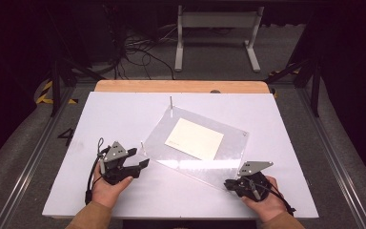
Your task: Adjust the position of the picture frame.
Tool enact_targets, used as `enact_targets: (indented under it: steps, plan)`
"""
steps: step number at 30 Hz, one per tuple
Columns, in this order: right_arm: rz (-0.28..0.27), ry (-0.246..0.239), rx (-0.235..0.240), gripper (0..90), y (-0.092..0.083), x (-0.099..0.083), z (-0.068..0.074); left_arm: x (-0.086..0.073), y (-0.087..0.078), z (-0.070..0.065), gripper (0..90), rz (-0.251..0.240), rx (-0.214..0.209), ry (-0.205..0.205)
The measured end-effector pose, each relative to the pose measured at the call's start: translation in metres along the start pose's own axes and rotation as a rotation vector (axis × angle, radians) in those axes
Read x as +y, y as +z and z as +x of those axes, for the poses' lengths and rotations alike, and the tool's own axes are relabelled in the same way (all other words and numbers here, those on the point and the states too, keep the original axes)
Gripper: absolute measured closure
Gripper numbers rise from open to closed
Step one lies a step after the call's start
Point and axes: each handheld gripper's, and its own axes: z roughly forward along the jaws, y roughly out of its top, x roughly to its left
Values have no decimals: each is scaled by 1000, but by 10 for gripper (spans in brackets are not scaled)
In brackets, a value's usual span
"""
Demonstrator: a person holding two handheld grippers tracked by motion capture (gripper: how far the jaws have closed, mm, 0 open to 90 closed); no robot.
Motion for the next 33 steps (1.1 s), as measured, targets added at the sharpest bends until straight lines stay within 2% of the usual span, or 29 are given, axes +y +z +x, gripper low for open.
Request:
enact_targets:
  steps: [4,9,14,18,20,23,26,28,30,33]
  plan:
    - [10,-30,45,829,6,4,19,-1,2,-1,359,12,0,-9]
    - [22,-97,88,828,14,10,43,-1,2,0,358,10,-2,-7]
    - [28,-142,114,828,19,13,62,-3,2,4,358,18,26,-20]
    - [23,-142,127,815,20,13,60,-3,2,10,359,29,82,-58]
    - [-3,-118,145,775,18,14,56,-2,4,15,359,27,133,-71]
    - [-62,-96,130,747,9,16,49,1,9,22,410,36,163,-78]
    - [-112,-75,118,740,2,17,40,3,16,28,504,47,178,-99]
    - [-133,-60,111,736,-2,16,36,3,20,31,563,43,167,-138]
    - [-152,-42,104,728,-4,14,30,4,26,35,595,49,184,-157]
    - [-161,-35,103,725,-5,13,27,6,32,38,629,59,197,-153]
